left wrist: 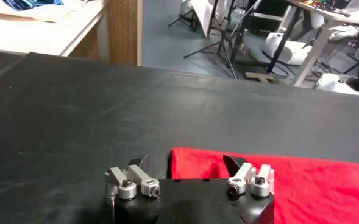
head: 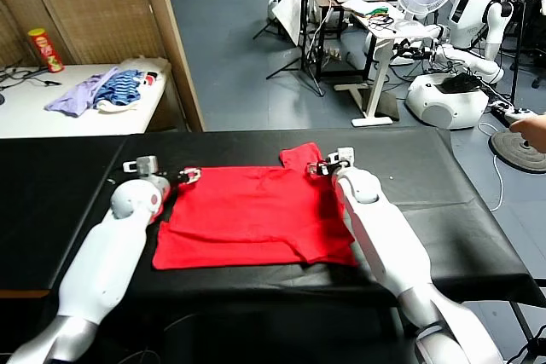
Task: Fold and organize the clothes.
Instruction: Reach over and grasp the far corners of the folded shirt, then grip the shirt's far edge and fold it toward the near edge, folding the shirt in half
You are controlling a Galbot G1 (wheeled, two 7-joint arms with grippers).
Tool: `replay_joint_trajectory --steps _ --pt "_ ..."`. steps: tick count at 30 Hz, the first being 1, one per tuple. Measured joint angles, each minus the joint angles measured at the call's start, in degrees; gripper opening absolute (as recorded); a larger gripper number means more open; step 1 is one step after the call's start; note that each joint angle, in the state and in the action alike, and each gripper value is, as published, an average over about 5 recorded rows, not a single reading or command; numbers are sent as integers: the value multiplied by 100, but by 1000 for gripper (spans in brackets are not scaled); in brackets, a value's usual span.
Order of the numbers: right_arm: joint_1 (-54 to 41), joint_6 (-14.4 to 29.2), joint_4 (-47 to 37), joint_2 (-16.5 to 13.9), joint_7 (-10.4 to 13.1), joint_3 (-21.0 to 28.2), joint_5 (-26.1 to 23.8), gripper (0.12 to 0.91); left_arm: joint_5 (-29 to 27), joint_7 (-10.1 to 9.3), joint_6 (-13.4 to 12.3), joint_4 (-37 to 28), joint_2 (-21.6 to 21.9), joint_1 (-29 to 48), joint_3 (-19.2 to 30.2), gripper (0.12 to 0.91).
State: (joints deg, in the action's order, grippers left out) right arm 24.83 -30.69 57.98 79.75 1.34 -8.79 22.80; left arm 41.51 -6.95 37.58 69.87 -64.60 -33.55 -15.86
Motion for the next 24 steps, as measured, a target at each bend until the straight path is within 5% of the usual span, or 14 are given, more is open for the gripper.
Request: replay_joint_trajectory --steps 6,10,17,24 --pt "40 30 4 33 -29 -29 5 206 0 104 2 -44 -12 27 33 328" --pt "96 121 81 47 -28 -62 -15 125 40 199 -30 -2 -37 14 45 154" --pt "275 481 451 -18 -171 -201 -2 122 -64 173 -190 182 -35 -81 -54 126" --pt "826 418 1579 -407 -266 -352 381 122 110 11 -194 940 203 -437 -292 126"
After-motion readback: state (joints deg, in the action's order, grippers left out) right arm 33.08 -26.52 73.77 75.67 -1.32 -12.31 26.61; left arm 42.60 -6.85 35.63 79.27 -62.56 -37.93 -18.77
